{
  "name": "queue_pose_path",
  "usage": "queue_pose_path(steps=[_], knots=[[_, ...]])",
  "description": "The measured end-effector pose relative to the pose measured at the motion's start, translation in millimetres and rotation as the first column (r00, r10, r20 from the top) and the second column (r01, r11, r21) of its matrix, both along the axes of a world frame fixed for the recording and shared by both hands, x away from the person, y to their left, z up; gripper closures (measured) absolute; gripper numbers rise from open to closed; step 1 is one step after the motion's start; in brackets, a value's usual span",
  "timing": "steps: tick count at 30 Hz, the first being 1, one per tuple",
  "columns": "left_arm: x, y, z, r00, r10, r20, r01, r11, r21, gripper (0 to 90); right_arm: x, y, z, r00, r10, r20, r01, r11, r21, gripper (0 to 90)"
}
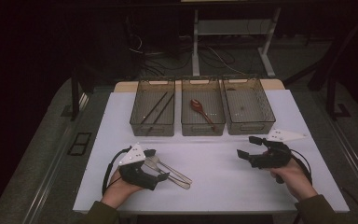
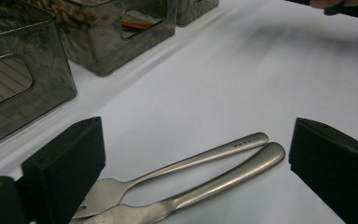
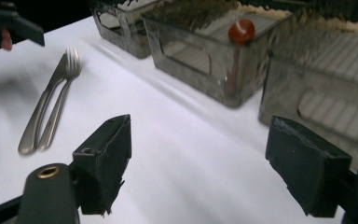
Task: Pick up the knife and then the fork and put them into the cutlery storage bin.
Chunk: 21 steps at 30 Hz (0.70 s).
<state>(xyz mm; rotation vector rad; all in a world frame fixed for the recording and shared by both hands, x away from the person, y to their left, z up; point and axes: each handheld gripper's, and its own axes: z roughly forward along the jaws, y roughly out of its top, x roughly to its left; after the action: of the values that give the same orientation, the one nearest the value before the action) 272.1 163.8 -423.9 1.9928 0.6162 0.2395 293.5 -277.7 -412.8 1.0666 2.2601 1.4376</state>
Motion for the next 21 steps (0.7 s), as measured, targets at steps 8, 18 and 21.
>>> queue_pose_path(steps=[8,18,21], knots=[[-1.3,1.3,-0.1,0.9989,-0.042,-0.018,0.042,0.999,0.014,28.8,-15.9,-14.4,-13.3,0.9996,-0.021,-0.019,0.021,1.0,-0.009,21.6],[0.0,-17.3,-7.6,0.987,-0.114,-0.114,0.124,0.9888,0.083,83.5,-30.0,-11.4,-25.0,0.9989,0.003,-0.046,-0.006,0.998,-0.07,19.7],[0.9,-24.9,-10.3,0.9829,-0.135,-0.125,0.149,0.9831,0.107,88.7,-29.2,-10.7,-25.3,0.9991,0.007,-0.043,-0.01,0.998,-0.068,19.6]])
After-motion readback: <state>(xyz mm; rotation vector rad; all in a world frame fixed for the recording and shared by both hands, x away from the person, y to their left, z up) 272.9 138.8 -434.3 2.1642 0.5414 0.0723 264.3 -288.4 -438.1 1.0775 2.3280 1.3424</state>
